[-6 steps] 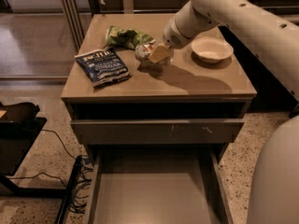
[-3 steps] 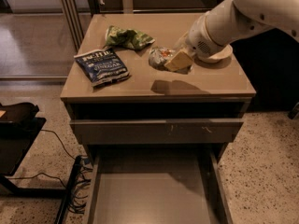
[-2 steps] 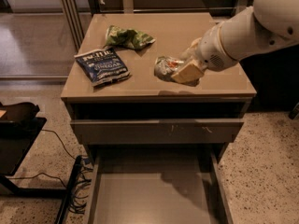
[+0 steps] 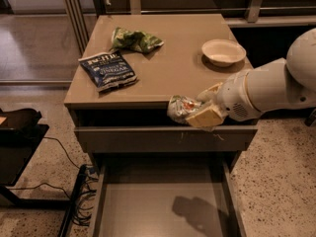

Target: Place 7up can into middle drawer

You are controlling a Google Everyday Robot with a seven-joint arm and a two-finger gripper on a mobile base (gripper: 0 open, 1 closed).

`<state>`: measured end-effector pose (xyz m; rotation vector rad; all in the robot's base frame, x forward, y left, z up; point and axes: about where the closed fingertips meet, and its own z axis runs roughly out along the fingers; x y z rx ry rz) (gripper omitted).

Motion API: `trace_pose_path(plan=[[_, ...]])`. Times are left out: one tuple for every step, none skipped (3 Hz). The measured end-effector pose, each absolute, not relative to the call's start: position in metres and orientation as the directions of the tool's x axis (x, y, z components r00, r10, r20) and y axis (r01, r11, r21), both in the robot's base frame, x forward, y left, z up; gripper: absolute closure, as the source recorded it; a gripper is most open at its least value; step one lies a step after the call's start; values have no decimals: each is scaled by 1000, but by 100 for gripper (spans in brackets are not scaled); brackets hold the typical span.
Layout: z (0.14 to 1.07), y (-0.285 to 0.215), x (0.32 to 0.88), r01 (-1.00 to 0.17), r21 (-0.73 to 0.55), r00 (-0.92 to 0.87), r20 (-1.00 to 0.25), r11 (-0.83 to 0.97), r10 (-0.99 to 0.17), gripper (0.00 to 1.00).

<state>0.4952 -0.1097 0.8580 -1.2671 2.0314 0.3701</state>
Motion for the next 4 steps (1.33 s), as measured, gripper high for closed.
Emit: trace_pose_path(plan=[[858, -110, 495, -869, -120, -273, -692, 480, -668, 100], [816, -97, 498, -877, -57, -307, -698, 478, -647, 100], [767, -103, 495, -854, -12, -354, -720, 520, -597, 100], [718, -115, 491, -823, 21, -379, -765, 568, -521, 100]])
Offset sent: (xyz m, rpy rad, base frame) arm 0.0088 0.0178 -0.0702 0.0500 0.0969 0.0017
